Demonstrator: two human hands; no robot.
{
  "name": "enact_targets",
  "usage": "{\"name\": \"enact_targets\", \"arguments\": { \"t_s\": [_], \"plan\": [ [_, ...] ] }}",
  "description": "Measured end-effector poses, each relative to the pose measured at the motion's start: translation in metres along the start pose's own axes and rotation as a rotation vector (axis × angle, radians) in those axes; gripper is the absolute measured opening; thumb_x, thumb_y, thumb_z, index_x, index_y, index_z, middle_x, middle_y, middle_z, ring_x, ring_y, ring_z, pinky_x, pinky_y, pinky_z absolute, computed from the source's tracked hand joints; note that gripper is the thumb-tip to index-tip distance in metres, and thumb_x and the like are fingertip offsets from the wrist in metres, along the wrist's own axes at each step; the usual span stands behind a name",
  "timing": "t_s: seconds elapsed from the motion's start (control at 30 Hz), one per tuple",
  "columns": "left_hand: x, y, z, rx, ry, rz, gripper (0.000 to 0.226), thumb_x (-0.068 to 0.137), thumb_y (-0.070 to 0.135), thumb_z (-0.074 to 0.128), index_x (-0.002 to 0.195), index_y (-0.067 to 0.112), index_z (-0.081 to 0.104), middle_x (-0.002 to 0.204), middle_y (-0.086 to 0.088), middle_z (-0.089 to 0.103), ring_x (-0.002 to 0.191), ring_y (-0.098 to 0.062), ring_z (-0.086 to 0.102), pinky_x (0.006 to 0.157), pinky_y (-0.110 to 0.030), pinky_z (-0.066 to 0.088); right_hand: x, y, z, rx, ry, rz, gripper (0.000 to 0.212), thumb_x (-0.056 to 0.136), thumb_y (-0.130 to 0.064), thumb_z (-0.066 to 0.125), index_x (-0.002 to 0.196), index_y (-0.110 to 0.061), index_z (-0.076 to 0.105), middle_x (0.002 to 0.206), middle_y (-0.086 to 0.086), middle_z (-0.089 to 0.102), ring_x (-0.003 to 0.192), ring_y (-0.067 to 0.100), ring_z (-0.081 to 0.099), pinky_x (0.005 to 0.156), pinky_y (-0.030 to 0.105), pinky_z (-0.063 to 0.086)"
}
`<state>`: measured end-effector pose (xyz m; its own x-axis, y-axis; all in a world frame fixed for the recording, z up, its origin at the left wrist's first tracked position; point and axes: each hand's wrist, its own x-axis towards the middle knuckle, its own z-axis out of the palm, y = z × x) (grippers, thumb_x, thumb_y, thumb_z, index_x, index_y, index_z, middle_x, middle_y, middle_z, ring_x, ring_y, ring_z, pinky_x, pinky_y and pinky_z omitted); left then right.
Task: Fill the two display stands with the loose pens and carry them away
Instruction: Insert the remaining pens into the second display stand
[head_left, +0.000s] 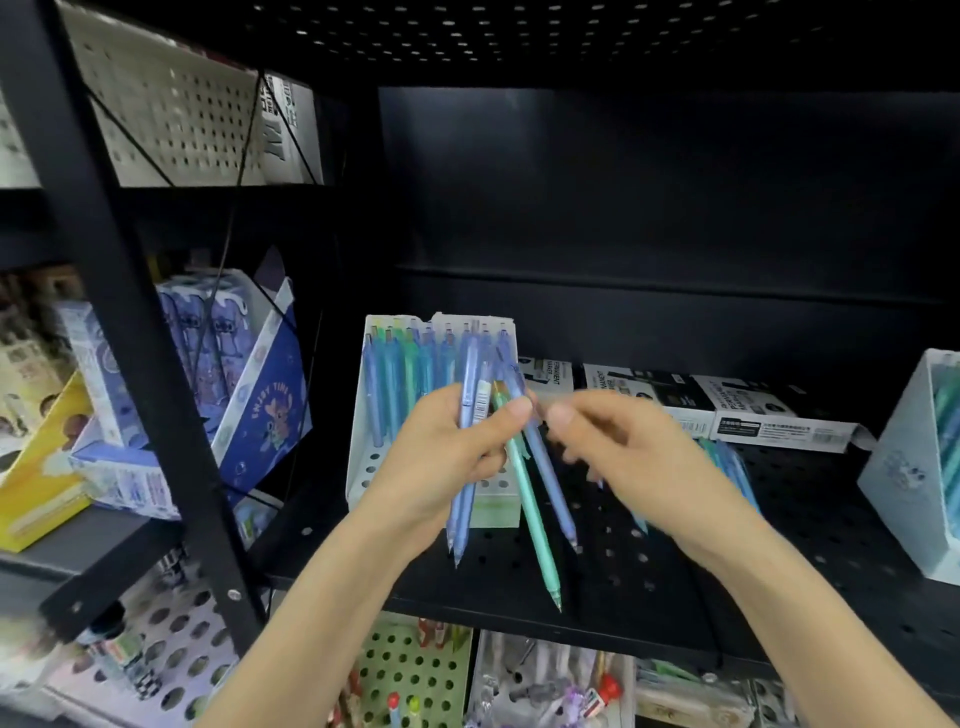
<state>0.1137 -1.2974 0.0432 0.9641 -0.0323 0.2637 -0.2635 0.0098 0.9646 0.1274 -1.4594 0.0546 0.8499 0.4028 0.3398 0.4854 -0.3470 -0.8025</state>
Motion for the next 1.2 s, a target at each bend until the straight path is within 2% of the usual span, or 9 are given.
{"name": "enact_targets", "arguments": {
  "t_s": [0.07, 0.17, 0.23, 0.4, 0.5, 0.7, 0.87, 0.97, 1.2],
  "plan": [
    [-0.001, 0.001, 0.001, 0.053, -0.018, 0.025, 0.028, 0.086, 0.022, 0.061, 0.093, -0.005, 0.059, 0.05, 0.006, 0.028, 0.04, -0.007, 0.023, 0.041, -0.015, 0.025, 0.011, -0.011, 0.002, 0.074, 0.142, -0.065, 0.009, 0.08, -0.039, 0.063, 0.083, -0.035, 0.07, 0.082, -0.009, 0.069, 0.073, 0.006, 0.06, 0.068, 0.017, 0.049],
    [-0.001, 0.002, 0.001, 0.134, -0.032, 0.06, 0.024, 0.087, 0.021, 0.062, 0.092, -0.002, 0.06, 0.05, 0.006, 0.03, 0.041, -0.008, 0.025, 0.042, -0.017, 0.027, 0.021, -0.021, 0.01, 0.044, 0.176, -0.105, 0.006, 0.076, -0.028, 0.073, 0.079, -0.022, 0.074, 0.078, 0.001, 0.068, 0.068, 0.013, 0.058, 0.067, 0.027, 0.05],
    [-0.002, 0.005, -0.003, 0.113, -0.02, 0.065, 0.014, 0.087, 0.019, 0.062, 0.087, 0.005, 0.063, 0.052, 0.005, 0.03, 0.042, -0.009, 0.025, 0.042, -0.017, 0.027, 0.025, -0.025, 0.012, 0.082, 0.193, -0.121, 0.004, 0.076, -0.023, 0.073, 0.077, -0.02, 0.075, 0.078, -0.001, 0.069, 0.07, 0.009, 0.061, 0.067, 0.023, 0.052],
    [-0.002, 0.006, -0.031, -0.008, 0.204, 0.056, 0.01, 0.083, 0.016, 0.065, 0.087, 0.008, 0.067, 0.052, 0.007, 0.04, 0.042, -0.006, 0.029, 0.04, -0.013, 0.031, 0.038, -0.027, -0.002, 0.325, 0.463, -0.141, 0.006, 0.082, -0.016, 0.069, 0.08, -0.014, 0.074, 0.064, -0.001, 0.068, 0.056, 0.01, 0.059, 0.052, 0.019, 0.049],
    [-0.003, 0.007, -0.046, 0.012, 0.333, 0.118, 0.011, 0.082, 0.013, 0.066, 0.089, 0.005, 0.063, 0.059, 0.003, 0.045, 0.042, -0.004, 0.033, 0.04, -0.013, 0.033, 0.055, -0.02, 0.006, 0.214, 0.531, -0.13, 0.006, 0.083, -0.017, 0.068, 0.082, -0.014, 0.073, 0.065, 0.001, 0.068, 0.056, 0.013, 0.061, 0.056, 0.023, 0.053],
    [-0.004, 0.007, -0.058, 0.08, 0.449, 0.159, 0.023, 0.08, 0.019, 0.07, 0.089, 0.007, 0.053, 0.062, 0.005, 0.045, 0.039, -0.002, 0.04, 0.041, -0.013, 0.035, 0.081, 0.002, 0.029, -0.071, 0.528, -0.116, 0.013, 0.082, -0.026, 0.069, 0.084, -0.014, 0.073, 0.069, -0.002, 0.068, 0.066, 0.017, 0.065, 0.068, 0.042, 0.057],
    [-0.003, 0.005, -0.064, 0.083, 0.468, 0.137, 0.026, 0.078, 0.023, 0.071, 0.089, 0.006, 0.054, 0.06, 0.007, 0.045, 0.038, -0.003, 0.041, 0.039, -0.013, 0.034, 0.09, 0.006, 0.037, -0.094, 0.503, -0.107, 0.015, 0.083, -0.028, 0.069, 0.086, -0.014, 0.073, 0.07, -0.004, 0.067, 0.066, 0.014, 0.064, 0.068, 0.039, 0.057],
    [-0.002, 0.004, -0.065, 0.064, 0.467, 0.135, 0.025, 0.078, 0.023, 0.071, 0.088, 0.007, 0.054, 0.061, 0.007, 0.045, 0.038, -0.003, 0.041, 0.039, -0.013, 0.033, 0.095, 0.006, 0.043, -0.121, 0.455, -0.097, 0.016, 0.083, -0.028, 0.069, 0.081, -0.012, 0.072, 0.066, -0.004, 0.064, 0.062, 0.012, 0.061, 0.068, 0.033, 0.055],
    [0.002, 0.003, -0.066, 0.049, 0.465, 0.137, 0.023, 0.078, 0.023, 0.07, 0.086, 0.01, 0.054, 0.059, 0.01, 0.046, 0.04, -0.002, 0.042, 0.041, -0.012, 0.033, 0.099, 0.011, 0.06, -0.276, 0.325, -0.09, 0.033, 0.083, -0.028, 0.068, 0.076, 0.004, 0.069, 0.072, 0.018, 0.067, 0.071, 0.03, 0.061, 0.063, 0.026, 0.044]
  ]
}}
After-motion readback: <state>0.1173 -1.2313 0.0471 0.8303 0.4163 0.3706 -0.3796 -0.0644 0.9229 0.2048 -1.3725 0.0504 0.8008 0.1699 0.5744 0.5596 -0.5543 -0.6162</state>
